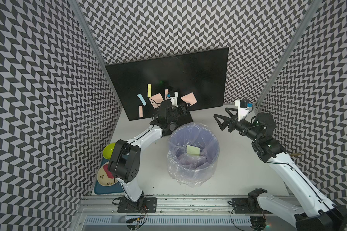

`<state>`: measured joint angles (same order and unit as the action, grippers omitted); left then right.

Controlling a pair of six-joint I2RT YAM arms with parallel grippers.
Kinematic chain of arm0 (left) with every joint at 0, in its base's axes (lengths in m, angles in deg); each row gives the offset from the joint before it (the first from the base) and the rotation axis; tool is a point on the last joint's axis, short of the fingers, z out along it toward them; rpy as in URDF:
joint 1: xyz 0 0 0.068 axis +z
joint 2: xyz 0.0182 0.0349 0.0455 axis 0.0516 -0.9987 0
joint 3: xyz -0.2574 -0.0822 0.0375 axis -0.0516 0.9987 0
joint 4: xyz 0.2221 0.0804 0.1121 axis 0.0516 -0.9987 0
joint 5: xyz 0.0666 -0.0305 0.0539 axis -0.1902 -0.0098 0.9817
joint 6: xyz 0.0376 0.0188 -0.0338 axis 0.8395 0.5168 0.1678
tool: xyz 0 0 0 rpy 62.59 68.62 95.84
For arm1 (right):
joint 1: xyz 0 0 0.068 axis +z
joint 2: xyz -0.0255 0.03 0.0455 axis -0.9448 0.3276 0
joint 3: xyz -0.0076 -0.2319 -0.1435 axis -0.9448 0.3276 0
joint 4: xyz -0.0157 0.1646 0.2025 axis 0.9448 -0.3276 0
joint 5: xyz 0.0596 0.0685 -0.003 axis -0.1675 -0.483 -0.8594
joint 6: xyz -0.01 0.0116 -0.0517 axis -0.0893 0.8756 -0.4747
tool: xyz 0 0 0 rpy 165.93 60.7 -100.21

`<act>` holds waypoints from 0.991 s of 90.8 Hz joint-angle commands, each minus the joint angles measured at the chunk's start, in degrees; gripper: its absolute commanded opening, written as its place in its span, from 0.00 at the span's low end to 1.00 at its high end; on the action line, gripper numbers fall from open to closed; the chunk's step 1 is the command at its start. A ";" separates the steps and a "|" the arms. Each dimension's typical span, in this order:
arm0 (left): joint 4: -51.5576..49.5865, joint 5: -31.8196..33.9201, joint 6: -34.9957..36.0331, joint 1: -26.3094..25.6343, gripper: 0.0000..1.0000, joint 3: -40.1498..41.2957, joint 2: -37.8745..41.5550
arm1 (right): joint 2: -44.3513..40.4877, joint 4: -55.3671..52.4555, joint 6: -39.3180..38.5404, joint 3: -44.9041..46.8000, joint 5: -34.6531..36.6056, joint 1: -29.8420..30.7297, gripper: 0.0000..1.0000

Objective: Remove the sticky note from the monitor
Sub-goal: Tear off the sticky note from the monitor, then place the sticky note in the trash bin.

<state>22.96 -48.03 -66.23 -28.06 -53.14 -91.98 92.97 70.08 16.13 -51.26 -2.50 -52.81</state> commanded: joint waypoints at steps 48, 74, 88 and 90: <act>-10.94 4.99 12.62 -6.77 0.00 7.00 19.13 | -0.62 4.01 0.94 0.32 0.19 -0.48 0.99; -34.02 10.94 32.62 -13.62 0.00 5.36 29.74 | -0.16 2.67 -0.98 -1.12 1.82 -0.49 0.99; -43.24 11.54 37.57 -16.93 0.00 6.71 32.43 | 0.88 3.38 -0.79 -1.67 0.94 -0.49 0.99; -43.86 11.72 38.10 -17.57 0.00 7.26 32.82 | 1.05 3.32 -0.80 -1.76 0.86 -0.49 0.99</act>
<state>-10.29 -38.13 -35.63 -43.38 -46.80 -61.01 93.21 70.85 16.06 -51.30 -1.58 -53.05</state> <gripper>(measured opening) 0.040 0.989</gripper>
